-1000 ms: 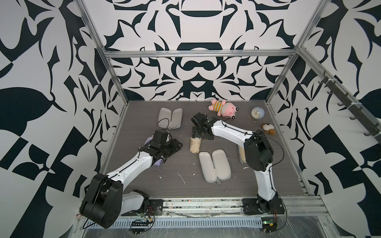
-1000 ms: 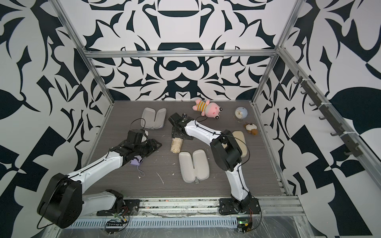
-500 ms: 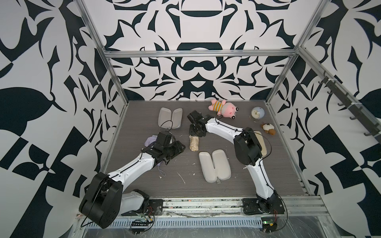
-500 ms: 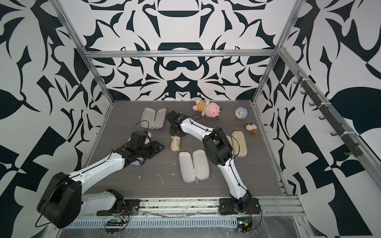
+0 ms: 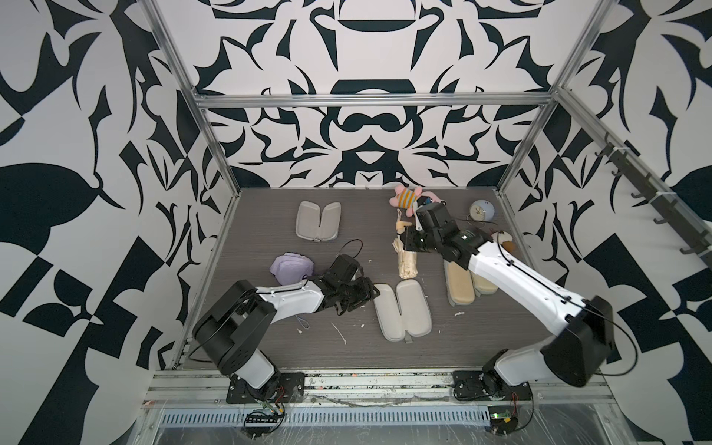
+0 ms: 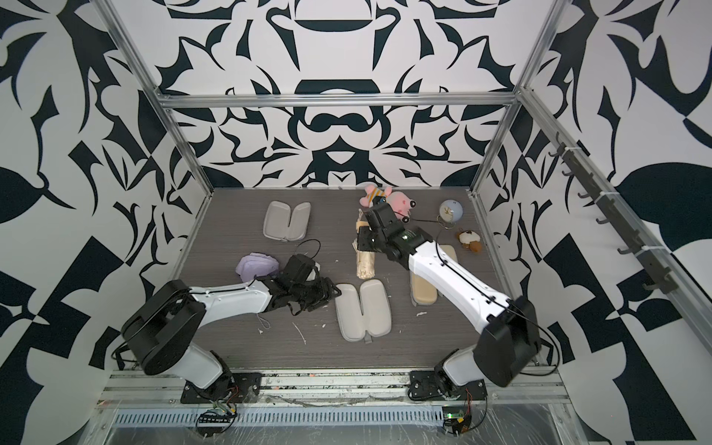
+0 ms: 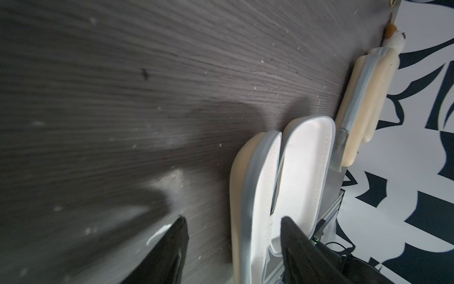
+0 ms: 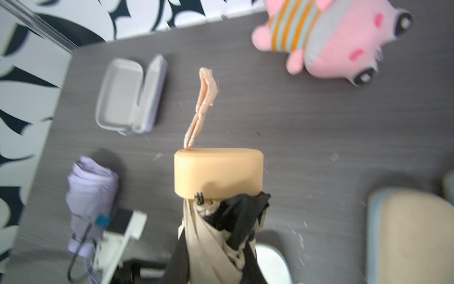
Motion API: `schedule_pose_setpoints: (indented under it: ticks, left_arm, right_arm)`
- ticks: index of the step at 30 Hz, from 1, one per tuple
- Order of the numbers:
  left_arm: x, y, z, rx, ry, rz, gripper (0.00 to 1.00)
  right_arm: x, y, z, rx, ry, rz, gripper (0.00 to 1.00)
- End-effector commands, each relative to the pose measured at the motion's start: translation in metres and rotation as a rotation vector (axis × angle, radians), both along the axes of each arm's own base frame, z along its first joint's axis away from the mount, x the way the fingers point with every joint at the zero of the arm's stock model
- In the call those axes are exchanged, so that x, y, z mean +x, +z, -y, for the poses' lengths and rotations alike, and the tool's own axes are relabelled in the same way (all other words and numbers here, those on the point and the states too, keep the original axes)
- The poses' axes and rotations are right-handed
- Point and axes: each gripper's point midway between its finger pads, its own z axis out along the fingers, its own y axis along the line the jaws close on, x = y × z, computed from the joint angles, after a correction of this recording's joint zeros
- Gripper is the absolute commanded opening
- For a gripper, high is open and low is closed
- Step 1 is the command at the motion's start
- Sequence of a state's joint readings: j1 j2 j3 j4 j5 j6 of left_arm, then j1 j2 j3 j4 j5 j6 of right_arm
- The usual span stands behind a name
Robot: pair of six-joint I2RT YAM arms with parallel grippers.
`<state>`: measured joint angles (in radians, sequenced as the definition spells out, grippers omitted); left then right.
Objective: Put umbrellas into zippered umbrella sleeves
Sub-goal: Pick up the umbrella from the center of the board, then place the umbrella in the umbrella sleeve.
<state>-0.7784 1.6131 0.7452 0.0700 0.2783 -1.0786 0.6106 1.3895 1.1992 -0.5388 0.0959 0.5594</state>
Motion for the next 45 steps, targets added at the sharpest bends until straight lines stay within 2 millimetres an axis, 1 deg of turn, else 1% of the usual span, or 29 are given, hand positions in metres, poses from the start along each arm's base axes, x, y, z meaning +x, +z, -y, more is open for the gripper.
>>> schedule_pose_setpoints:
  ticks: [1,3,5,8,10,12,15,17,20,23,26,29,31,33,36,37,40,42,45]
  left_arm:
    - [0.004,0.004,0.018,-0.034,-0.009,-0.004,0.57]
    - [0.004,-0.003,0.020,-0.032,0.001,-0.025,0.50]
    - [0.005,-0.007,0.021,-0.030,0.006,-0.038,0.43]
    - [0.006,-0.008,0.022,-0.029,0.014,-0.046,0.36]
    - [0.006,-0.008,0.021,-0.027,0.020,-0.047,0.32]
    - [0.006,-0.008,0.020,-0.028,0.028,-0.047,0.30]
    - [0.006,-0.009,0.021,-0.044,0.037,-0.052,0.24]
    - [0.007,-0.009,0.023,-0.054,0.038,-0.054,0.20]
    - [0.009,-0.007,0.025,-0.065,0.051,-0.052,0.12]
    - [0.012,-0.007,0.020,-0.059,0.104,-0.051,0.00]
    - [0.016,-0.003,0.016,-0.082,0.160,-0.042,0.00]
    - [0.016,0.003,0.015,-0.089,0.172,-0.038,0.00]
    - [0.017,0.012,0.013,-0.103,0.187,-0.026,0.00]
    - [0.021,0.025,0.011,-0.116,0.205,-0.001,0.00]
    - [0.024,0.037,0.013,-0.134,0.206,0.022,0.00]
    - [0.025,0.040,0.014,-0.138,0.203,0.028,0.00]
    - [0.027,0.040,0.013,-0.130,0.198,0.038,0.00]
    - [0.026,0.037,0.013,-0.126,0.183,0.030,0.00]
    - [0.024,0.034,0.009,-0.108,0.166,0.020,0.00]
  right_arm:
    - [-0.026,-0.023,0.025,-0.119,-0.041,-0.008,0.00]
    - [-0.034,-0.030,0.031,-0.143,-0.069,0.020,0.00]
    - [-0.037,-0.036,0.030,-0.142,-0.082,0.048,0.00]
    - [-0.040,-0.048,0.027,-0.198,-0.086,0.085,0.00]
    - [-0.042,-0.059,0.025,-0.240,-0.081,0.098,0.00]
    - [-0.044,-0.071,0.027,-0.266,-0.094,0.090,0.00]
    - [-0.047,-0.083,0.028,-0.285,-0.115,0.094,0.00]
    - [-0.050,-0.091,0.025,-0.290,-0.121,0.087,0.00]
    - [-0.060,-0.105,0.024,-0.346,-0.132,0.061,0.00]
    - [-0.075,-0.118,0.026,-0.413,-0.139,0.017,0.00]
    - [-0.089,-0.133,0.025,-0.445,-0.129,-0.038,0.00]
    - [-0.090,-0.132,0.021,-0.454,-0.099,-0.039,0.00]
    - [-0.092,-0.133,0.025,-0.502,-0.085,-0.062,0.00]
    - [-0.098,-0.142,0.026,-0.538,-0.072,-0.112,0.00]
    - [-0.098,-0.150,0.017,-0.544,-0.040,-0.148,0.00]
    - [-0.098,-0.152,0.013,-0.539,-0.034,-0.161,0.02]
    - [-0.098,-0.157,-0.010,-0.462,0.014,-0.195,0.24]
    - [-0.099,-0.153,-0.023,-0.406,0.048,-0.213,0.41]
    - [-0.097,-0.141,-0.033,-0.323,0.084,-0.251,0.61]
